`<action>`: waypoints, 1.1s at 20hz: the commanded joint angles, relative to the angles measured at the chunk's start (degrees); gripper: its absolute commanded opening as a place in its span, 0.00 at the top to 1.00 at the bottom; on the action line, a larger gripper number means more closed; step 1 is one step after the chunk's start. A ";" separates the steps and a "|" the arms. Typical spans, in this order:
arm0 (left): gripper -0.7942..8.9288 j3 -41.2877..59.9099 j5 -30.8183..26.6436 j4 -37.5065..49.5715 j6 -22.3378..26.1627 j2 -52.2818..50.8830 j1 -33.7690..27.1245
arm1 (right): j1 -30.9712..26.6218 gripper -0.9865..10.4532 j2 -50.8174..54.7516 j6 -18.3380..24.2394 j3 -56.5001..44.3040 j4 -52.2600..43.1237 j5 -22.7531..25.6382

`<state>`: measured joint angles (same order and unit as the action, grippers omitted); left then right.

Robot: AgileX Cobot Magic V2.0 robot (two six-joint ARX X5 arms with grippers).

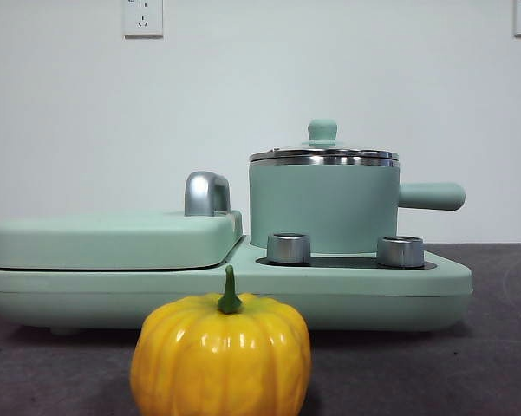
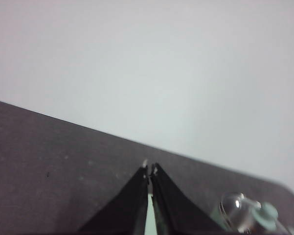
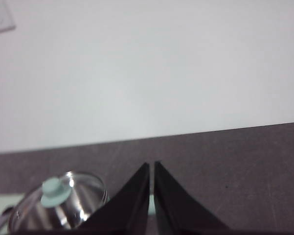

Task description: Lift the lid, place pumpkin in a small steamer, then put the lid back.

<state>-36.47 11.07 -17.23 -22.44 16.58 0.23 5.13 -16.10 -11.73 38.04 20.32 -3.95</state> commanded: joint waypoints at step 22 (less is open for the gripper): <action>0.91 -14.88 9.57 -9.66 36.94 28.92 7.02 | 0.39 0.90 -20.85 30.91 5.27 8.13 -16.98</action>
<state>-50.19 20.12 -27.18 9.58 45.10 7.11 5.28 -36.58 14.48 42.33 28.58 -20.91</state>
